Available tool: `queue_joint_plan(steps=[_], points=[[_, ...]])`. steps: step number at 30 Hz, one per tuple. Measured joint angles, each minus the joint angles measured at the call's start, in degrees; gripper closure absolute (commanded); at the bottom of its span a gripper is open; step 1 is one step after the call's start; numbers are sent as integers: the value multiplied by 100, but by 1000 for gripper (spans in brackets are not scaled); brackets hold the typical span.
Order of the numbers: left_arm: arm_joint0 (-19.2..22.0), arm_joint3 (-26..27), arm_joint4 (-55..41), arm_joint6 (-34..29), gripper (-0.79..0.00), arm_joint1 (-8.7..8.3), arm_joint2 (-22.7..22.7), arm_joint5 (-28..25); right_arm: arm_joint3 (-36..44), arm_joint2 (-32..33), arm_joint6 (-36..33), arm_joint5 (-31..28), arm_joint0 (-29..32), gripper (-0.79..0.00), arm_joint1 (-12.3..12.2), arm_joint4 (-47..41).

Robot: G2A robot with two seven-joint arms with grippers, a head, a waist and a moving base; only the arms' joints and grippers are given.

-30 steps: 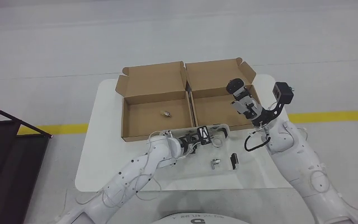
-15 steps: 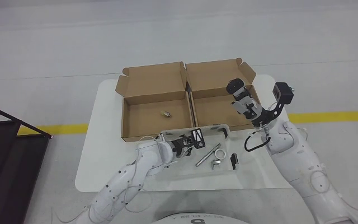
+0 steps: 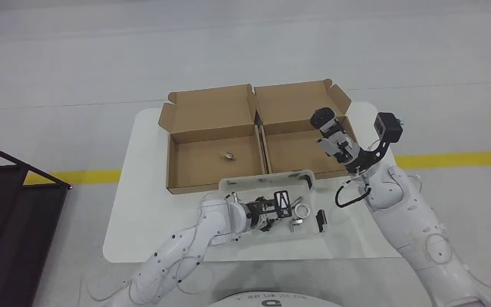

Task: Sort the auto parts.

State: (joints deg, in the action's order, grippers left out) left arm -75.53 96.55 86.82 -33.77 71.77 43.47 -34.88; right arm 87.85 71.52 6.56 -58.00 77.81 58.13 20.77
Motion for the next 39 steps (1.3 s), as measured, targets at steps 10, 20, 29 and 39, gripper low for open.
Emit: queue_joint_plan(steps=[10,20,29,39], points=[[292,-369,-316,-129,-314,124,-293,81,0,0,0,0,0,-785,0,0],[467,-526,-373,-242,-280,197,-485,200,0,0,0,0,0,-785,0,0],[602,-722,331,-16,-249,256,-692,623,0,0,0,0,0,-785,0,0],[560,-736,287,-46,-222,257,-695,487,0,0,0,0,0,-785,0,0]])
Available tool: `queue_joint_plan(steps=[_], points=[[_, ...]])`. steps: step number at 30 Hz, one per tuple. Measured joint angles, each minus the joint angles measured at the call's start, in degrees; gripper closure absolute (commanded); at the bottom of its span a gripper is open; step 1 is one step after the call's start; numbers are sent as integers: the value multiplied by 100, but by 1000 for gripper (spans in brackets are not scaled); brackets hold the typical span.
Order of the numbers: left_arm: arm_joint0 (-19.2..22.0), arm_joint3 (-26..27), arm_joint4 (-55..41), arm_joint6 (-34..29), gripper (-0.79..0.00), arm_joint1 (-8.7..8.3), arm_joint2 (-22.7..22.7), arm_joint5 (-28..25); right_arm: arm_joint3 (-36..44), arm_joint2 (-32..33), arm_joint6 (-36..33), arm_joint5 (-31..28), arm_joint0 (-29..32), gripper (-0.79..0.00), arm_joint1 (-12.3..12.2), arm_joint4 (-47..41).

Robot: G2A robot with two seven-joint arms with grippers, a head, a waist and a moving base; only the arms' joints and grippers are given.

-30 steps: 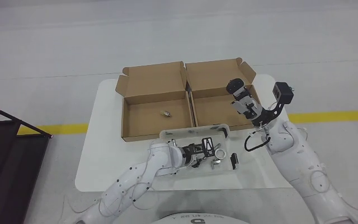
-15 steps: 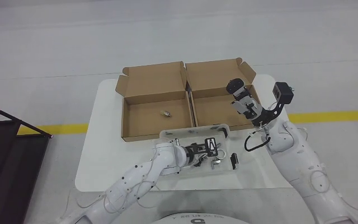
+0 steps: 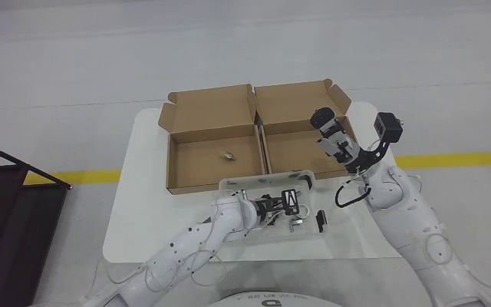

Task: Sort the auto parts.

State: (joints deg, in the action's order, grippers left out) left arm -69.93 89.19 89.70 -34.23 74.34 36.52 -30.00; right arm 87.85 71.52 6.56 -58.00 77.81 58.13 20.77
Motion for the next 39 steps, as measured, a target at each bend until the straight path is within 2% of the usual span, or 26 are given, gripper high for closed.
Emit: queue_joint_plan(steps=[12,13,14,15,24,30,39], points=[[81,-71,80,-6,-179,46,-29,116,0,0,0,0,0,-785,0,0],[89,-85,96,-8,-139,51,-36,124,0,0,0,0,0,-785,0,0],[94,-97,110,-8,-12,56,-43,132,0,0,0,0,0,-785,0,0],[99,-110,122,-5,0,60,-51,139,0,0,0,0,0,-785,0,0],[123,-3,285,157,0,52,10,145,0,0,0,0,0,-785,0,0],[-144,552,581,319,0,-135,477,103,0,0,0,0,0,-785,0,0],[-983,1541,860,694,0,-515,1673,-28,0,0,0,0,0,-785,0,0]])
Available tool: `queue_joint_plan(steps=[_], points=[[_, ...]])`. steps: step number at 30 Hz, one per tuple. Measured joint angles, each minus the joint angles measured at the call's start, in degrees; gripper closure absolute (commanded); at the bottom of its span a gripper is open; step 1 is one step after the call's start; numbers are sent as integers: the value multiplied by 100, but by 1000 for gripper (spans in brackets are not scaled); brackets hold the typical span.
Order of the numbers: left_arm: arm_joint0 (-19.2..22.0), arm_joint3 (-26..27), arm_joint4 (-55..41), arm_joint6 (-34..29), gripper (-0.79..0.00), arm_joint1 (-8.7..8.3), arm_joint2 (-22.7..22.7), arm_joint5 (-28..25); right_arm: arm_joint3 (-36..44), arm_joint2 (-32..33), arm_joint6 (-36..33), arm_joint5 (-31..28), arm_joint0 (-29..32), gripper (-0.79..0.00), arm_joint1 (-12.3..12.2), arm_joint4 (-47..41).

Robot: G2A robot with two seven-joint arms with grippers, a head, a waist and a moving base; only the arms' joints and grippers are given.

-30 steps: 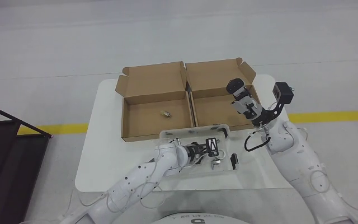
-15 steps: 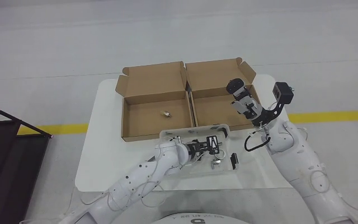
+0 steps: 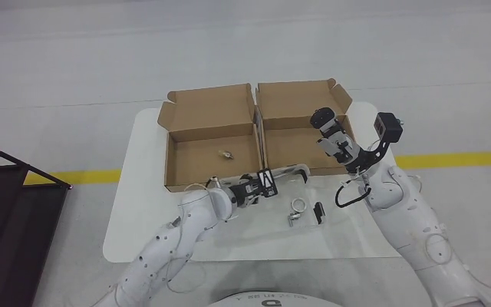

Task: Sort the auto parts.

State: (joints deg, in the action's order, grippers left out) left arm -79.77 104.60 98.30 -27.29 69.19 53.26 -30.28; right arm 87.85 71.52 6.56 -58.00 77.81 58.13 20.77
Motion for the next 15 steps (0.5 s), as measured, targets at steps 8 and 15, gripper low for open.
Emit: queue_joint_plan(steps=[8,15], points=[[-473,333,-50,339,0,-148,485,-230,96,-46,-138,114,9,-785,8,11],[-751,561,125,584,0,-257,505,-905,174,-143,-740,235,-61,-785,12,-219]])
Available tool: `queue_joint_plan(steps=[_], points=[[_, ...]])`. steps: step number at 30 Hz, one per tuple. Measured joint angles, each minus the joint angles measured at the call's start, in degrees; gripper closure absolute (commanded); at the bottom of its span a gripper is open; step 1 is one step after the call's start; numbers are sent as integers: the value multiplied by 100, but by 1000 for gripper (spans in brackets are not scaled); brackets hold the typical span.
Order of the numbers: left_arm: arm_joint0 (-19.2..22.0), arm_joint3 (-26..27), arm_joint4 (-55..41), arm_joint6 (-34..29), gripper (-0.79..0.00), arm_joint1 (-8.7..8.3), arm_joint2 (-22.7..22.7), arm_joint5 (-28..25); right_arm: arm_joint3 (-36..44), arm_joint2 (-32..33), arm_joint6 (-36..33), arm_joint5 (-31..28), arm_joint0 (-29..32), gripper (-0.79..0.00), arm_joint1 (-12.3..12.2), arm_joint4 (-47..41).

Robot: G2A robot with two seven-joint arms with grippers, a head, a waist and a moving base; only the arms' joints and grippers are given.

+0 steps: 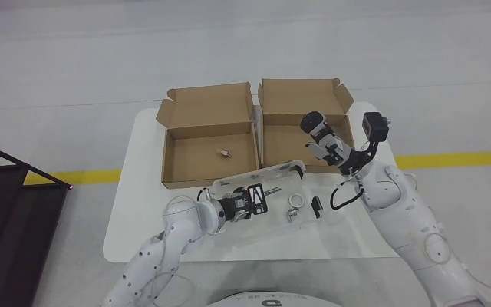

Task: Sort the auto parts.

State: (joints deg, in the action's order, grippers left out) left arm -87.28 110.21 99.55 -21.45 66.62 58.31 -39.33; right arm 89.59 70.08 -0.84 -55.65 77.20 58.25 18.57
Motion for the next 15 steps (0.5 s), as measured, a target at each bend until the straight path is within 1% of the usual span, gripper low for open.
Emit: queue_joint_plan(steps=[6,11,13,15], points=[[-143,213,-364,202,0,-63,298,-82,-22,-155,-634,-52,-70,-785,-12,-294],[-212,401,-708,232,0,-112,581,-141,-38,-456,-1906,41,-273,-785,-78,-627],[-231,455,-774,230,0,-128,665,-140,-9,-501,-2294,49,-325,-785,-107,-872],[-249,494,-833,241,0,-140,720,-129,20,-510,-2435,-83,-319,-785,-126,-1215]])
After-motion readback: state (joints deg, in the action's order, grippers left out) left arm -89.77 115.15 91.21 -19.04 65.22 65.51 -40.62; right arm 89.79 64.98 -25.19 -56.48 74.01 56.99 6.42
